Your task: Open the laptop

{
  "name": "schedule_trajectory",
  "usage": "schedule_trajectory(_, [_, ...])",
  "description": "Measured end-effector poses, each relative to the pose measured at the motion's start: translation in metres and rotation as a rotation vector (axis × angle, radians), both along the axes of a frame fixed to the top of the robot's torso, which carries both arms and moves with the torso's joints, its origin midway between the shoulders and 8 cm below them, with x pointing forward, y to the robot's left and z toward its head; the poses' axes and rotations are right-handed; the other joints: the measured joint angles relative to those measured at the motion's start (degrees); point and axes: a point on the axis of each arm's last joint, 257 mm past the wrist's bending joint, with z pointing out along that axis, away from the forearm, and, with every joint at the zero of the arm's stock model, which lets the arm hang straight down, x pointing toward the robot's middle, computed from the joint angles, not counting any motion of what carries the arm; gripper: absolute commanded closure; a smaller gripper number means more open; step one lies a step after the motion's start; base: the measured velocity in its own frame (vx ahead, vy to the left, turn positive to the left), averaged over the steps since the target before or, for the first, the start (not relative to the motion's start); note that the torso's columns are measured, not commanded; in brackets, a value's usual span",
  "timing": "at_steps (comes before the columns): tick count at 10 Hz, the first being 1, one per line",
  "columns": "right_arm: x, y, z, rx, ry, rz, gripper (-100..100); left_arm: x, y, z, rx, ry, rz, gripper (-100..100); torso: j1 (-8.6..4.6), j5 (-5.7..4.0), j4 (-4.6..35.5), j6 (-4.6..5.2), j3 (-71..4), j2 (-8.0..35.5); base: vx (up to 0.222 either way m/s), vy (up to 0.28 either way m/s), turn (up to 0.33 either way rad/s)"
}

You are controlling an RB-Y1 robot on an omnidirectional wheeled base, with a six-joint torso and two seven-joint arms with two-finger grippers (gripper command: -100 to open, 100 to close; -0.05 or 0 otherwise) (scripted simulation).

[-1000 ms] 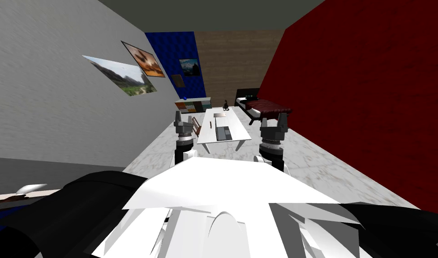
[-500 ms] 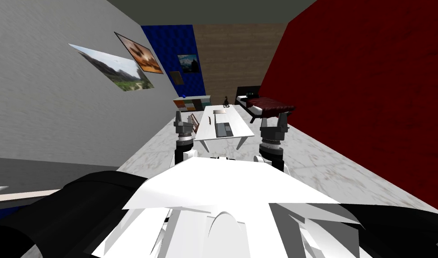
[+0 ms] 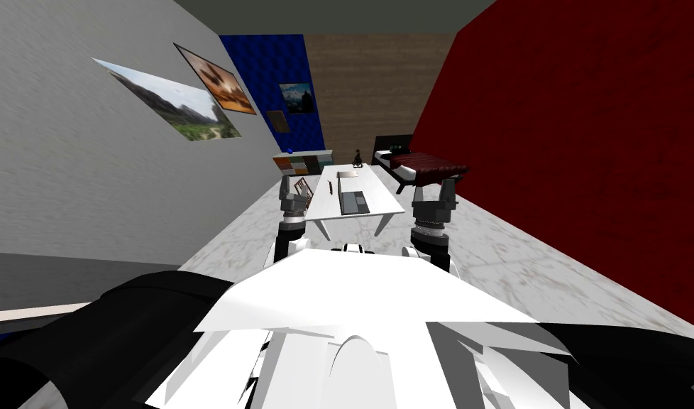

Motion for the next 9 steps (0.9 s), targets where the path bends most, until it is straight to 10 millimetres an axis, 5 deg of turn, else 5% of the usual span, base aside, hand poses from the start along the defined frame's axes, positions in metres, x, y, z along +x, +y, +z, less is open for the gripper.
schedule_trajectory(9, [0.0,0.0,0.0,0.0,0.0,0.0,0,0.032,0.011,-0.05,0.079,0.217,0.056,-100,0.07,0.01,0.03,0.0,0.01,0.05,0.02,-0.059,-0.019])
